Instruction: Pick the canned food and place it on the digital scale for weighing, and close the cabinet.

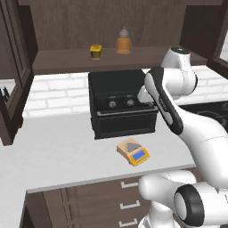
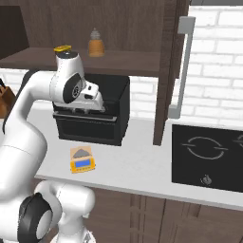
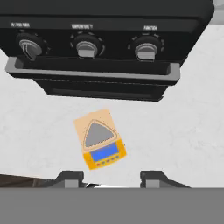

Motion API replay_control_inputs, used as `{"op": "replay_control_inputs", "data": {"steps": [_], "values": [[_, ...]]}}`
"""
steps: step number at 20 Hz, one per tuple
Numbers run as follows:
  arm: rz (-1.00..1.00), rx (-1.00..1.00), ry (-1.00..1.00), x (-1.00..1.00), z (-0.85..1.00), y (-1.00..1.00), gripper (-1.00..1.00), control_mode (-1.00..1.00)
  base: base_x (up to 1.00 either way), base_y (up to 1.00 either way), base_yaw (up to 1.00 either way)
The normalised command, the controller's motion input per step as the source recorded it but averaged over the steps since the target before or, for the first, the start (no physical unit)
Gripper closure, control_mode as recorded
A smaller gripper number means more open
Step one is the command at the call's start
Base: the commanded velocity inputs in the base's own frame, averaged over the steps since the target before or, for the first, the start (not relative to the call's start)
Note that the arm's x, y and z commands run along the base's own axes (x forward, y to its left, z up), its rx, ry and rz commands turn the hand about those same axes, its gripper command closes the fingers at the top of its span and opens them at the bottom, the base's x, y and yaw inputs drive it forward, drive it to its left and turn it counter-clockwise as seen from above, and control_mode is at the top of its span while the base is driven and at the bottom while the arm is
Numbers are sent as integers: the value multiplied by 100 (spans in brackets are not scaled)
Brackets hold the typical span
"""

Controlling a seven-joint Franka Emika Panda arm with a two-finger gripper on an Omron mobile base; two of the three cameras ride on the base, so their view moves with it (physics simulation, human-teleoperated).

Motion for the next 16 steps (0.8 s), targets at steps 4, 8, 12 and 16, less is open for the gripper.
{"op": "replay_control_inputs", "data": {"steps": [4,8,12,16], "values": [[0,0,-7,-36,0,0,-100,-100,0,0,0],[0,2,-22,-64,4,9,-100,-100,0,0,0],[0,0,-35,-57,34,27,-100,-100,0,0,0],[0,1,-28,-41,61,32,-100,-100,0,0,0]]}}
